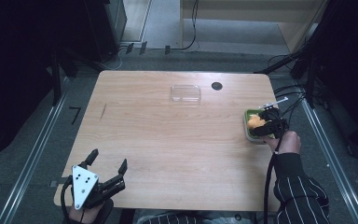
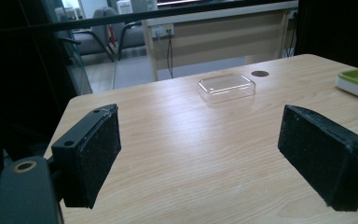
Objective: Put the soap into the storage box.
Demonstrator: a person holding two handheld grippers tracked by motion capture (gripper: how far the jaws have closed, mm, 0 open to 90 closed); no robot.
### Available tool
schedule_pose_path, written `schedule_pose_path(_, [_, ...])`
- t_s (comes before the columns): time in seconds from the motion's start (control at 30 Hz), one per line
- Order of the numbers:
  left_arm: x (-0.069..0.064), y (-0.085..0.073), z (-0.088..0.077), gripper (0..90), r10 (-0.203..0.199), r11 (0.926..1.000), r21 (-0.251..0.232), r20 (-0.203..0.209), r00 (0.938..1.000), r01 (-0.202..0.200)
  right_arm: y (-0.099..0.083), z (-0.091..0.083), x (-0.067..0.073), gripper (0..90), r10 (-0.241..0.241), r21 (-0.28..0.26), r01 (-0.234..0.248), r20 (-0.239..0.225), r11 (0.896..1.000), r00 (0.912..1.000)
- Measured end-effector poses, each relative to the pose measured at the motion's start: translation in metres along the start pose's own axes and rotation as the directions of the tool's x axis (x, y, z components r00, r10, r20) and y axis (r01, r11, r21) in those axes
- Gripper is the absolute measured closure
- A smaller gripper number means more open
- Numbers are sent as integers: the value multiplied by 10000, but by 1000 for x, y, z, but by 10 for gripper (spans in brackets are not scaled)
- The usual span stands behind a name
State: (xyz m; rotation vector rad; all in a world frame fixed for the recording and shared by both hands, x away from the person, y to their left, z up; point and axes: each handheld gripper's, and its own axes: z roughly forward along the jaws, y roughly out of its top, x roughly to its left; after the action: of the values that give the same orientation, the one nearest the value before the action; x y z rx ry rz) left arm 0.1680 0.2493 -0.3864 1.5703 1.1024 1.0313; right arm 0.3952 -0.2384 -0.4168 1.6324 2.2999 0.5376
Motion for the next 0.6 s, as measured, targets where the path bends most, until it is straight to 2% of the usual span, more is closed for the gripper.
schedule_pose_path(0.6, [0,0,0,136,-7,10000,17,3,10000,7,14,16,-19,396,249,323,-252,103,9992,9996])
